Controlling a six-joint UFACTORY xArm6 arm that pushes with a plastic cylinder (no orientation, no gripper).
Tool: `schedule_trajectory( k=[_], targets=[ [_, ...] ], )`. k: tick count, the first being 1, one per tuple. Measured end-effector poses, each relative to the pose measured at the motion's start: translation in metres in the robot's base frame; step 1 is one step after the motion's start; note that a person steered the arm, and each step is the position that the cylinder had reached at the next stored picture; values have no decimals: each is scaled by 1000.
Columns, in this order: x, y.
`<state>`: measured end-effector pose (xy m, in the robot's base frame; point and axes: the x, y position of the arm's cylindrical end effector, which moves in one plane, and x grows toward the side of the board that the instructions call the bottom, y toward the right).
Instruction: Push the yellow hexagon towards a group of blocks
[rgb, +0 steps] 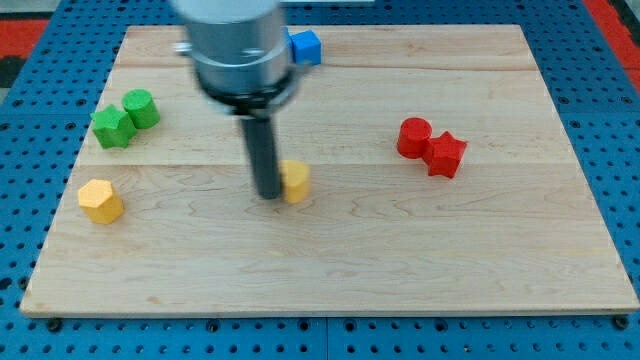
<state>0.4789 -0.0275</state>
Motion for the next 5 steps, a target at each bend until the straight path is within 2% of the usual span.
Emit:
schedule_trajectory(
  k=[1, 2, 3, 4, 5],
  targets=[
    [-5, 85],
    [-5, 110],
    [-16, 117],
    [5, 100],
    [34, 37]
  ],
)
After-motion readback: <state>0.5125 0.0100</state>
